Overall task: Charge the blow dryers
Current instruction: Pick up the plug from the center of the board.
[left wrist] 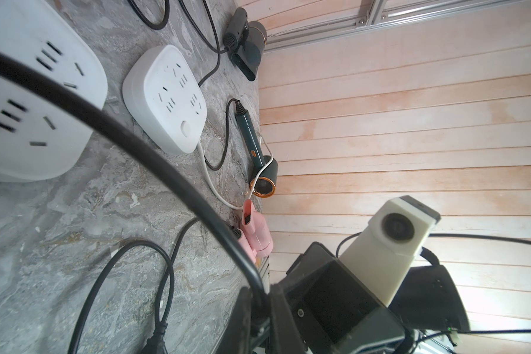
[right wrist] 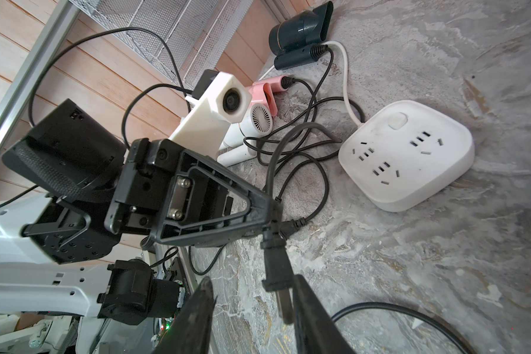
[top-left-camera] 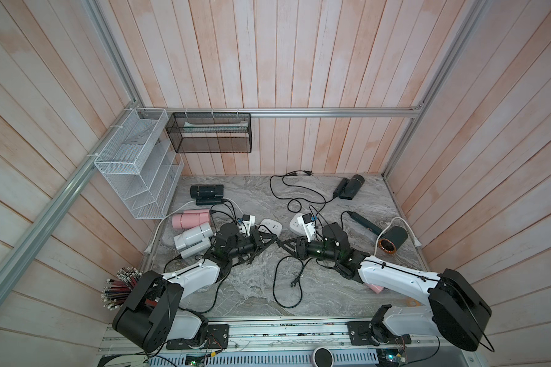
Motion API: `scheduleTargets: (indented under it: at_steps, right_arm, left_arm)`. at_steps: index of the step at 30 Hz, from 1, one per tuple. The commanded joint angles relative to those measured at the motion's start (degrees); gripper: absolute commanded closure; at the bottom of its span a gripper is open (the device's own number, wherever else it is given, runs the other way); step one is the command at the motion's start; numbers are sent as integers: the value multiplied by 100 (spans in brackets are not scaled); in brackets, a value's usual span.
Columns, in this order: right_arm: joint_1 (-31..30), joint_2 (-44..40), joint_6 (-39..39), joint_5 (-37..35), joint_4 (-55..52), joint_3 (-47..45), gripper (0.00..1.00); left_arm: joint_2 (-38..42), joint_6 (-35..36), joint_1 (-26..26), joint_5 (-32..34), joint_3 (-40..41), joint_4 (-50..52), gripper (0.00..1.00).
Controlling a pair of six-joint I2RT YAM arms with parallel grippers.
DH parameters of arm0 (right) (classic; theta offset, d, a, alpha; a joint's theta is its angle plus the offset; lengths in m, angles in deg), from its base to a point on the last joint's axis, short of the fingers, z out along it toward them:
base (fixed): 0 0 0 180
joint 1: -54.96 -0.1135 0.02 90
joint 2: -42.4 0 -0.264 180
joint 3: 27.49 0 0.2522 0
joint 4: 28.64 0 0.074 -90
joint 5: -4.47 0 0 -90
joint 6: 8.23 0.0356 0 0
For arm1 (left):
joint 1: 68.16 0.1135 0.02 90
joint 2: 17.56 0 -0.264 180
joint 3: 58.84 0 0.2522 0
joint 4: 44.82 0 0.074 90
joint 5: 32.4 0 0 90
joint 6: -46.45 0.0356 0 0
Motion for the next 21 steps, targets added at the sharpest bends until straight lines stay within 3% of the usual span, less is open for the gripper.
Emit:
scheduleTargets:
  at_steps: [1, 10, 21]
  right_arm:
    - [2, 26, -68, -352, -253, 77, 55]
    - [7, 151, 105, 200, 471, 1, 59]
    - [221, 244, 458, 512, 1017, -157, 81]
  left_arm:
    - [182, 69, -35, -35, -143, -94, 92]
    - [-2, -119, -44, -207, -139, -526, 92]
    - [41, 56, 0, -618, -203, -665, 88]
